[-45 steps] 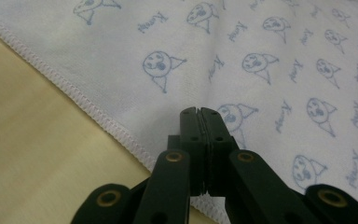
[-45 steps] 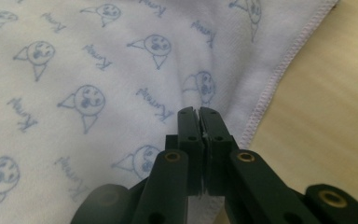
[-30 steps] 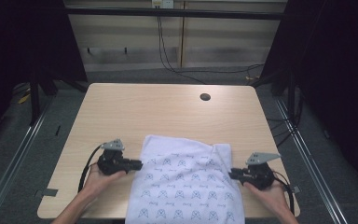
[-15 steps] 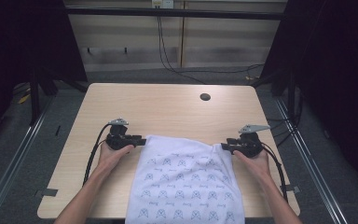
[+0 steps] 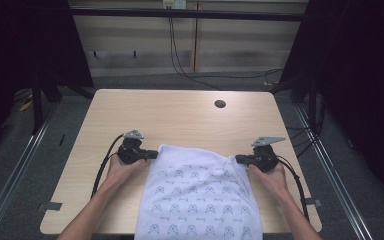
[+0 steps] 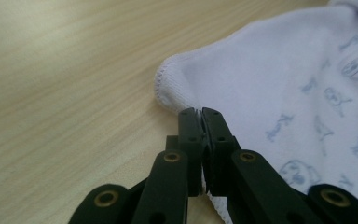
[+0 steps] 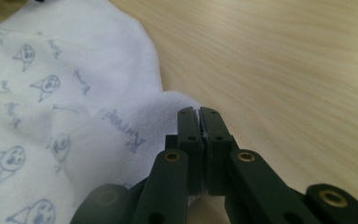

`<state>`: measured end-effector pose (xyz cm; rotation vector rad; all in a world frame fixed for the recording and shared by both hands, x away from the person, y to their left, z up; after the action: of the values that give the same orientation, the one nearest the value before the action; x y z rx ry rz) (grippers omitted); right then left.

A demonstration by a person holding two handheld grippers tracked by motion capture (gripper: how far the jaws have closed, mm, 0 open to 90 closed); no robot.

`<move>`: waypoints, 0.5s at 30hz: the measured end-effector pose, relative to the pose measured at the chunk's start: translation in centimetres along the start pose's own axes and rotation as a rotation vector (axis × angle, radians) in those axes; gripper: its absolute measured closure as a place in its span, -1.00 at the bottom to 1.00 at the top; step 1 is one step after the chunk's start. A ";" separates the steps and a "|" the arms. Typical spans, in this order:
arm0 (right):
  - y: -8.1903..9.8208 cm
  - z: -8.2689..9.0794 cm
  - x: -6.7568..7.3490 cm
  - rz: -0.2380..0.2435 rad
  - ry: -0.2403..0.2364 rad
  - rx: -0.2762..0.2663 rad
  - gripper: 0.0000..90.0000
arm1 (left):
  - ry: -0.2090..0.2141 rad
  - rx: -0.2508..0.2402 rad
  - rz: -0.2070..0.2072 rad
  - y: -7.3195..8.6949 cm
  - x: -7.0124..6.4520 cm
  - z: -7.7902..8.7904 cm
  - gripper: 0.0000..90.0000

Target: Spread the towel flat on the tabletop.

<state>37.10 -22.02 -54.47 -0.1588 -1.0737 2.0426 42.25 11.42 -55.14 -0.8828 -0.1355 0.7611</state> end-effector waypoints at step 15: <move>-2.7 4.3 -1.2 -0.028 0.047 -0.152 0.99 | -0.012 -0.150 0.046 -2.2 0.6 4.5 0.95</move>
<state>37.64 -24.77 -50.00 -0.2669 -1.1952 1.9234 42.06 13.82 -50.67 -1.0263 -0.1853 0.8073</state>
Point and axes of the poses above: each handheld gripper's, and its own axes: z roughly backward along the jaws, y roughly out of its underside, x roughly to its left, the point moved 9 cm from there along -z, roughly forward along the jaws, and after that the axes turned 7 degrees about -y, right-handed, at the moved point
